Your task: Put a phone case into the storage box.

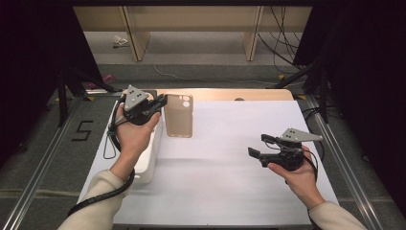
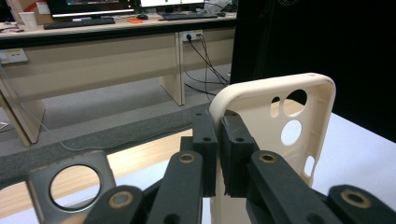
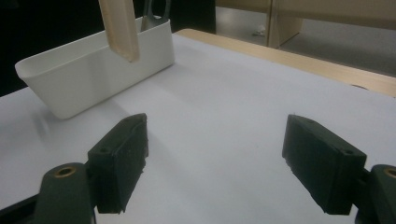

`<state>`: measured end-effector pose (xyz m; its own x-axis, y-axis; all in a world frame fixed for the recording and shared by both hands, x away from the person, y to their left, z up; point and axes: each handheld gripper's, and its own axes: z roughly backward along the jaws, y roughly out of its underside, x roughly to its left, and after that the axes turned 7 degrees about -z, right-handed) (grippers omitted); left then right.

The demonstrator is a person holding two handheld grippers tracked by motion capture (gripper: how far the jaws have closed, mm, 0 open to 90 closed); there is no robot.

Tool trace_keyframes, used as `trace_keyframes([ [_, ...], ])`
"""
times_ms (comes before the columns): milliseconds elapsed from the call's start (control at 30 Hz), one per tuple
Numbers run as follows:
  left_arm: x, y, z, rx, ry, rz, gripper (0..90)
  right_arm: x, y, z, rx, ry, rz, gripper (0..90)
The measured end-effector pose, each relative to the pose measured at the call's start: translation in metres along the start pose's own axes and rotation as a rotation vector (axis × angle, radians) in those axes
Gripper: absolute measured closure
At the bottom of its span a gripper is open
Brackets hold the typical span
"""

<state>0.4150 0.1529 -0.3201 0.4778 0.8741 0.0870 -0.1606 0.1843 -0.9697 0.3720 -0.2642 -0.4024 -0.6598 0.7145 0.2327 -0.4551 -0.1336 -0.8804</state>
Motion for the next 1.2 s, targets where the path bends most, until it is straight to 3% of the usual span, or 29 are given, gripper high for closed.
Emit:
trace_keyframes([
  [367, 0.016, -0.003, 0.004, 0.001, -0.042, -0.022, 85.7, -0.001, 0.0, 0.0, 0.0, 0.007, -0.003, 23.5],
  [633, 0.03, -0.005, 0.007, 0.001, -0.073, -0.016, 85.7, -0.001, 0.001, 0.0, 0.002, 0.013, -0.008, 23.6],
  [1200, 0.047, -0.006, 0.009, 0.005, -0.118, -0.031, 85.7, -0.002, 0.001, 0.0, 0.0, 0.015, -0.011, 23.5],
])
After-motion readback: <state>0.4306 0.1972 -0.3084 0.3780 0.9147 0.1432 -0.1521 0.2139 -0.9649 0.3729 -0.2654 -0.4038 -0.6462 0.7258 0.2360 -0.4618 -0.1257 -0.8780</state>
